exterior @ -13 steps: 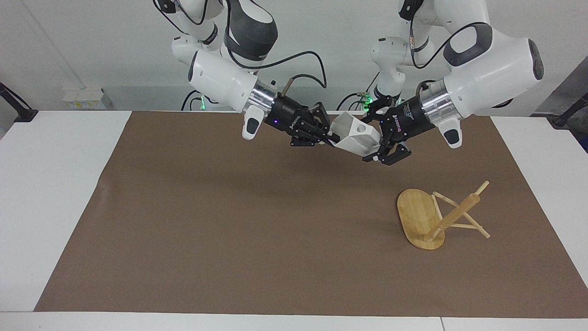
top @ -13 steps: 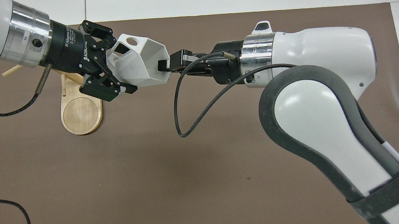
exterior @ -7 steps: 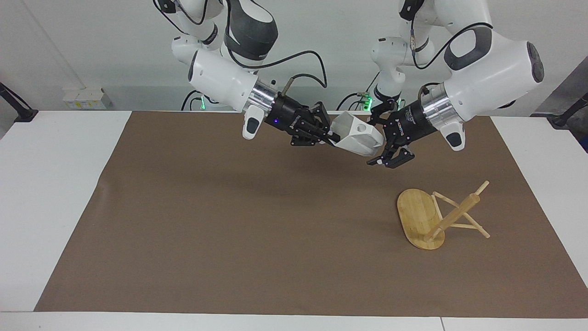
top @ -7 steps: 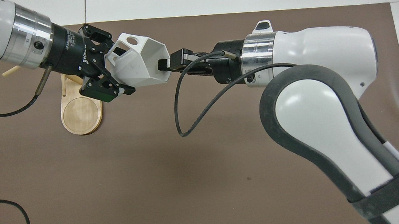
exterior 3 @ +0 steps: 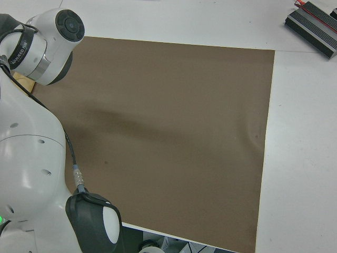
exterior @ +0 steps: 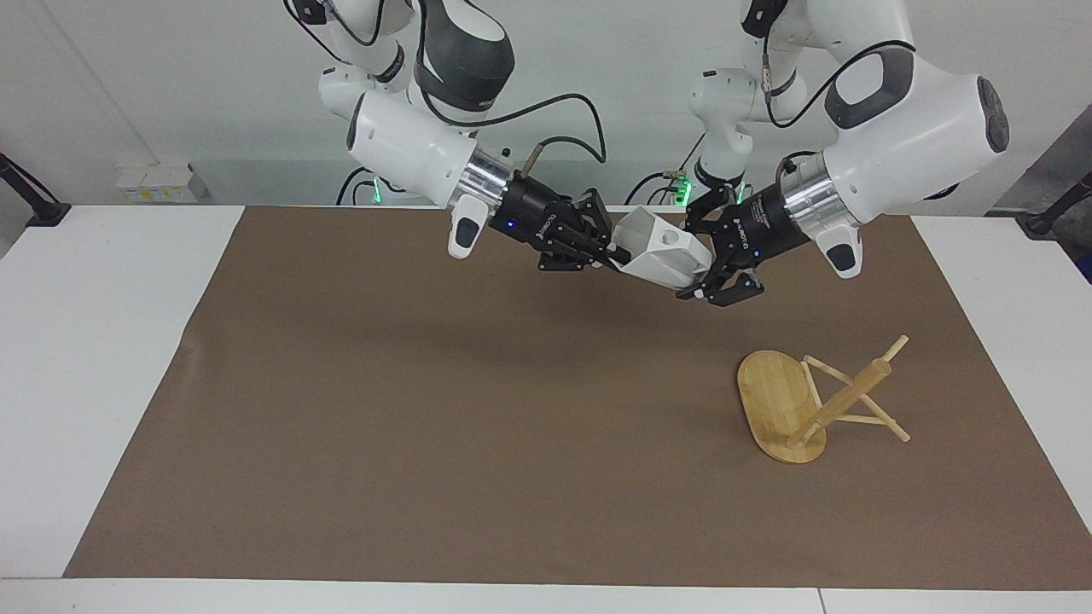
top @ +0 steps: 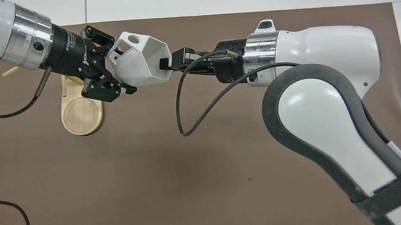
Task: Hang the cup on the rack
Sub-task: 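Grasp the cup with the left gripper from the right gripper, then carry the cup with the left gripper while the right gripper withdraws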
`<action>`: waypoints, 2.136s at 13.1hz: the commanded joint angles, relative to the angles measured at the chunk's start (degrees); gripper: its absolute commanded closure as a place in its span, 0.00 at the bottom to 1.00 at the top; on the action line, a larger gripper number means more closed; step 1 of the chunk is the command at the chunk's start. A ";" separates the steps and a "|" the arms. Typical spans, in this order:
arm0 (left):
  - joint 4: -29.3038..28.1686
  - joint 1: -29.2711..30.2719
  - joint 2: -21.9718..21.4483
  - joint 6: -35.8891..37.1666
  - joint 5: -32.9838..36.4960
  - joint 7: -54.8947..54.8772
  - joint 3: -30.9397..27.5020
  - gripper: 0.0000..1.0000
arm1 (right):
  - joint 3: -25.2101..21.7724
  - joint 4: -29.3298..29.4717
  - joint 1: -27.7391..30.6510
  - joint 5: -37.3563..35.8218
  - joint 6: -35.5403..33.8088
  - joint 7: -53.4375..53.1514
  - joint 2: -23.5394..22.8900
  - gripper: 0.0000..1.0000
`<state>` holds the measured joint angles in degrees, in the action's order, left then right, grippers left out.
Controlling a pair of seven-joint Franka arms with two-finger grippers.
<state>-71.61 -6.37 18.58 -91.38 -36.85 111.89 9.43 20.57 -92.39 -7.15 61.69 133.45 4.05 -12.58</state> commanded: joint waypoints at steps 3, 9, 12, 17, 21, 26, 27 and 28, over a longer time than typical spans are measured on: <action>-1.43 0.75 -1.79 -1.96 0.81 0.52 -0.29 1.00 | 0.26 0.20 0.21 0.54 -0.12 -1.32 0.10 0.54; -3.97 0.75 -2.85 -3.71 2.05 1.31 -2.92 1.00 | 0.26 -0.25 0.21 0.01 0.32 -1.41 0.28 0.00; -9.14 0.83 -4.95 -8.62 4.58 3.67 -3.19 1.00 | -0.09 -1.56 2.57 -3.91 0.06 -1.24 0.45 0.00; -19.87 1.80 -9.43 -15.32 8.36 11.13 -4.07 1.00 | -0.10 -7.36 15.47 -44.57 -1.26 -1.15 1.68 0.00; -26.20 3.89 -12.42 -15.76 13.73 16.59 -4.42 1.00 | -0.36 -7.19 24.62 -61.44 -6.08 -1.15 1.59 0.00; -29.20 5.67 -13.31 -19.70 17.94 25.27 -4.60 1.00 | -2.82 -0.45 27.10 -72.32 -21.43 -1.32 2.12 0.00; -30.25 5.67 -13.74 -21.81 19.00 27.65 -4.51 1.00 | -2.91 2.19 27.10 -72.23 -25.31 -1.58 2.12 0.00; -31.04 5.58 -13.83 -23.83 19.18 29.42 -4.51 1.00 | -2.73 4.56 27.10 -72.06 -28.82 -3.06 2.12 0.00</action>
<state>-98.64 -0.90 7.43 -111.25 -19.33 137.24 4.51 17.30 -92.26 19.87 -9.30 110.53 3.26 -10.51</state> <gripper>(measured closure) 0.238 0.000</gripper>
